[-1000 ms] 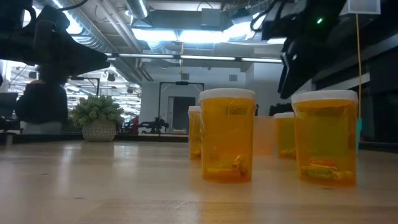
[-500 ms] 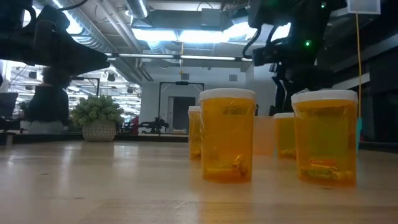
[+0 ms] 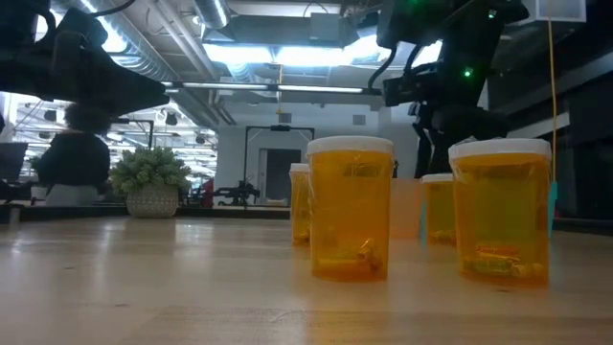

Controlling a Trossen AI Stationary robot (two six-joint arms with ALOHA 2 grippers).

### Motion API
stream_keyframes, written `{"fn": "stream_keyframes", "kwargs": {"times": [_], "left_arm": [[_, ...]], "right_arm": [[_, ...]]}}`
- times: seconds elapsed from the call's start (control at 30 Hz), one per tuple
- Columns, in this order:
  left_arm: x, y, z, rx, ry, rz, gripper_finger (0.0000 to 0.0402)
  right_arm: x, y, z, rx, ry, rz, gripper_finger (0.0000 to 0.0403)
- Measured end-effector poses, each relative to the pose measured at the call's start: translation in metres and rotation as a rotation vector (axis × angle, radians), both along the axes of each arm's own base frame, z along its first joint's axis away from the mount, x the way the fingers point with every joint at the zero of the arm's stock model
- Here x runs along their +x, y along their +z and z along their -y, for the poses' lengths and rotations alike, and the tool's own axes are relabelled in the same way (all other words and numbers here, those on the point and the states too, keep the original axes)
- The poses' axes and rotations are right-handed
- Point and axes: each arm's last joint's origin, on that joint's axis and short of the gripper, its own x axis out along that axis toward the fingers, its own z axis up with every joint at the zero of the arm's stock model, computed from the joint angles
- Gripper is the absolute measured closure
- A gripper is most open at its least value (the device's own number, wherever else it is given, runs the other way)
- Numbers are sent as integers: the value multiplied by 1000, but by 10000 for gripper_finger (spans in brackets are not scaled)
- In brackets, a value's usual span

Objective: Pick and place medicine bottles into bin by pill shape (circle, oval)
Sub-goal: Put the large orange pill bottle into the orange bin

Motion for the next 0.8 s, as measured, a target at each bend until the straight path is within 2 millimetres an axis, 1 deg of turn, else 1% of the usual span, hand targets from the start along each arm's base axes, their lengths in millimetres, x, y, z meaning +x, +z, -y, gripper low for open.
{"fn": "stream_keyframes", "kwargs": {"times": [0.17,0.27,0.37,0.47,0.63,0.73,0.8], "left_arm": [[0,0,0,0,0,0,145],[0,0,0,0,0,0,145],[0,0,0,0,0,0,145],[0,0,0,0,0,0,145],[0,0,0,0,0,0,145],[0,0,0,1,0,-1,145],[0,0,0,1,0,0,145]], "right_arm": [[-1,1,0,0,0,-2,165],[-2,6,0,2,-2,4,165],[-3,18,-1,4,-11,1,165],[-4,36,-5,12,-29,19,165],[-9,66,-23,49,11,73,165],[-13,71,-32,48,42,96,165],[-16,65,-33,24,41,89,165]]}}
